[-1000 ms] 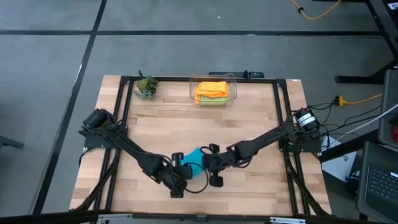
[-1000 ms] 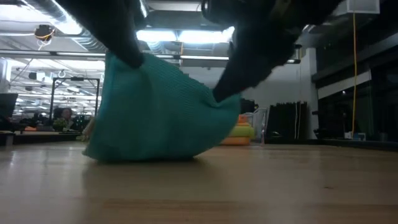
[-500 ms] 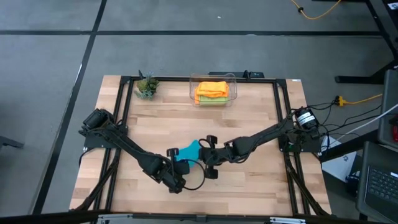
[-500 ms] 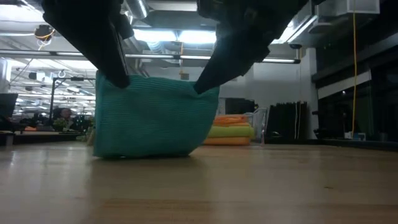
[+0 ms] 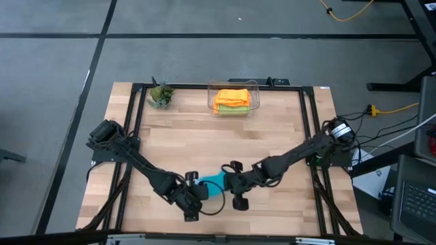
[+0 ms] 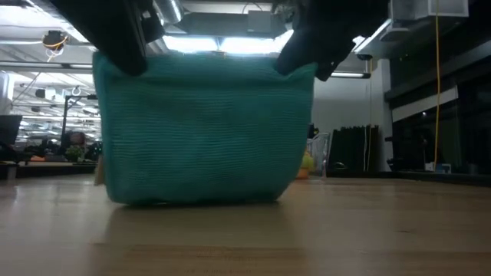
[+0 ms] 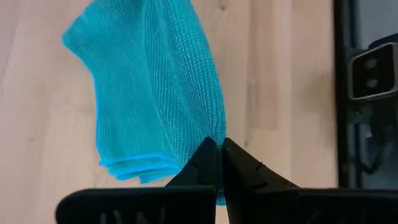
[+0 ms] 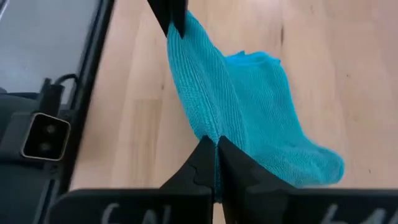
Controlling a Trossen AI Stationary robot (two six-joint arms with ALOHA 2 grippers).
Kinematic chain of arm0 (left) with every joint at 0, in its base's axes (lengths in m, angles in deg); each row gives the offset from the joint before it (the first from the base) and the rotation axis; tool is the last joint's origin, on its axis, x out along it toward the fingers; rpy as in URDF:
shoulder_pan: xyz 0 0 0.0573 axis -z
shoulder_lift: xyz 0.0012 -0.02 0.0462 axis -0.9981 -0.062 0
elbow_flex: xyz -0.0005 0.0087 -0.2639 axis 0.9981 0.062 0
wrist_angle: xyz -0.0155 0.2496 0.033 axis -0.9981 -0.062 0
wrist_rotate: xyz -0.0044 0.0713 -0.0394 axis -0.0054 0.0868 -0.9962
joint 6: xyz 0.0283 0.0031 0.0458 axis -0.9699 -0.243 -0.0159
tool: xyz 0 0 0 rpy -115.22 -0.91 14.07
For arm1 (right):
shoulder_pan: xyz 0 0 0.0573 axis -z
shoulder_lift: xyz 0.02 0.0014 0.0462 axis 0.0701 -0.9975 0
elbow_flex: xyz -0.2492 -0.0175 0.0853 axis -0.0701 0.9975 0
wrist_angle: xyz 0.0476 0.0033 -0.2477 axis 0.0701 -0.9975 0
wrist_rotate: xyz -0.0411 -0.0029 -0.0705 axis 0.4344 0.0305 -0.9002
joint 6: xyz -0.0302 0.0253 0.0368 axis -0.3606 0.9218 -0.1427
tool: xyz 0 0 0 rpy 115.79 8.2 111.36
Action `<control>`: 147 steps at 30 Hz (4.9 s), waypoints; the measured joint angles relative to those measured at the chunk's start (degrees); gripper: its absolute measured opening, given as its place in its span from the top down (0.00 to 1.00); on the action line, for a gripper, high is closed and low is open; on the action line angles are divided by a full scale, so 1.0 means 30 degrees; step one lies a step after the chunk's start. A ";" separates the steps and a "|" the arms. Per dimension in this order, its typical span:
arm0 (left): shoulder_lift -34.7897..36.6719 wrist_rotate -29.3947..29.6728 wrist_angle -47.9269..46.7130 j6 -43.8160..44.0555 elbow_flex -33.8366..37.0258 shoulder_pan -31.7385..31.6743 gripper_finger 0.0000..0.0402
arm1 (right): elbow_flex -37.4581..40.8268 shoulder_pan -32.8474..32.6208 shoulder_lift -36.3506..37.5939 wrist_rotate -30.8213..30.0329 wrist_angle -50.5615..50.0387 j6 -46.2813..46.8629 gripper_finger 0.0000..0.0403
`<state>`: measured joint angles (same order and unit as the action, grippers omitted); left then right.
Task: Fold microfiber towels
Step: Fold the blue microfiber cloth
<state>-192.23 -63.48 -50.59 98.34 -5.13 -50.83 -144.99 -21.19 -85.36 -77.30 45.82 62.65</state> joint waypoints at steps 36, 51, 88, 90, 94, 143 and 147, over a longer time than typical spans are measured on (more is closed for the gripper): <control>0.0007 -0.0927 0.1081 0.1994 0.2089 -0.2039 1.00 | 0.0015 0.4458 -0.1152 0.5477 -0.1010 -0.0772 0.99; 0.0122 -0.4214 0.5611 0.1483 0.2062 -0.0953 1.00 | -0.0740 0.1667 -0.1137 0.8456 -0.1333 0.0693 0.99; 0.0947 -0.1151 0.3330 0.2997 0.2113 -0.2331 1.00 | -0.2540 0.5891 -0.2835 0.9032 -0.5529 -0.1953 0.99; 0.0947 -0.1305 0.4360 0.2983 0.2113 -0.2331 1.00 | -0.2580 0.5525 -0.2805 0.9361 -0.6455 -0.1982 0.99; 0.0783 -0.2205 0.6379 0.2844 0.2101 -0.2302 1.00 | -0.2616 0.4537 -0.2762 1.1207 -0.7753 -0.1846 0.99; -0.2994 -0.2425 1.4138 0.2875 0.2076 -0.0988 1.00 | -0.2480 0.2479 -0.2668 1.5983 -0.8883 -0.0662 0.99; -0.2994 -0.3312 1.4175 0.2534 0.2069 -0.1275 1.00 | -0.2484 0.2764 -0.2981 1.6945 -0.8751 -0.1663 0.99</control>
<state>-201.21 -73.42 -8.07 105.95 1.08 -54.65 -152.44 -12.90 -94.31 -26.46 19.57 57.66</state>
